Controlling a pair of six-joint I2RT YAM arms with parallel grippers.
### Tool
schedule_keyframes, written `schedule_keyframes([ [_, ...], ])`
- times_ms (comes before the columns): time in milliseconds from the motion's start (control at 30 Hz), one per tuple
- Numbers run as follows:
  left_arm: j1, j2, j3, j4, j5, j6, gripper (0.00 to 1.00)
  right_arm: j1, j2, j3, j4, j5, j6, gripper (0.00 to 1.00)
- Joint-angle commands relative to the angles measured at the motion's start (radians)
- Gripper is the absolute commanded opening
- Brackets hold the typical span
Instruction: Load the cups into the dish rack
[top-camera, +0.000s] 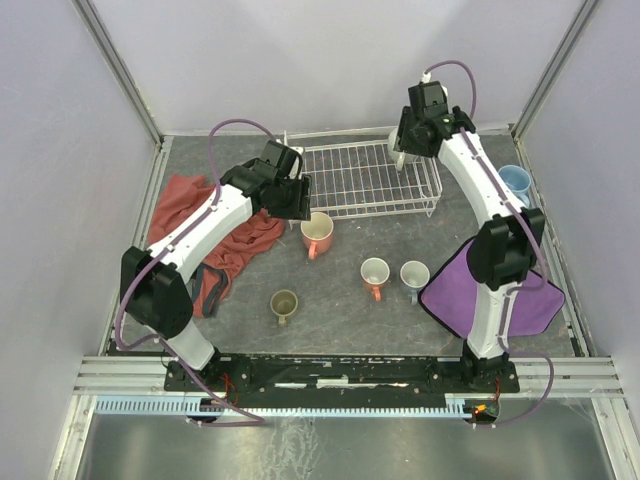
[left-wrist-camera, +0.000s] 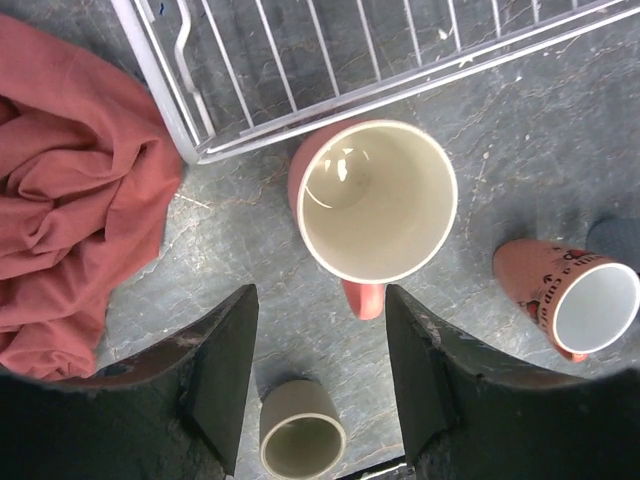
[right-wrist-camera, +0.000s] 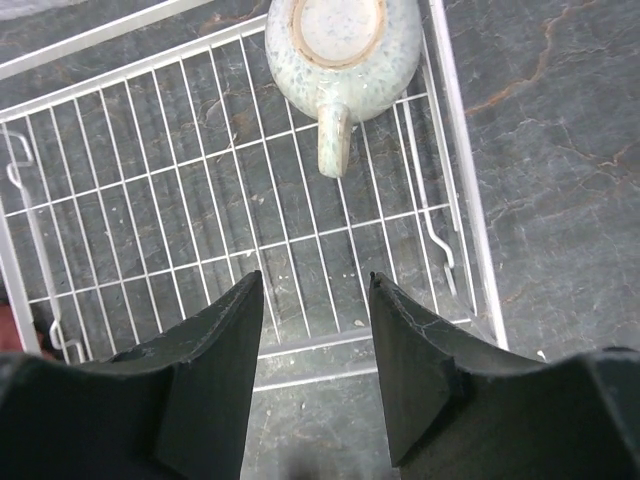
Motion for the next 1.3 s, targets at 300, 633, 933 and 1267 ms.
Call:
schedule_keyframes([
  [300, -0.008, 0.069, 0.007, 0.027, -0.034, -0.023, 0.56, -0.036, -0.215, -0.153, 0.029, -0.066, 0.013, 0.55],
  [633, -0.023, 0.121, -0.010, 0.082, -0.029, -0.084, 0.52, -0.043, -0.262, -0.212, 0.044, -0.076, 0.019, 0.55],
  [933, -0.030, 0.175, -0.012, 0.108, -0.042, -0.097, 0.51, -0.051, -0.292, -0.244, 0.055, -0.080, 0.018, 0.54],
  [1267, -0.033, 0.191, -0.023, 0.116, -0.082, -0.079, 0.06, -0.057, -0.321, -0.260, 0.049, -0.098, 0.015, 0.54],
])
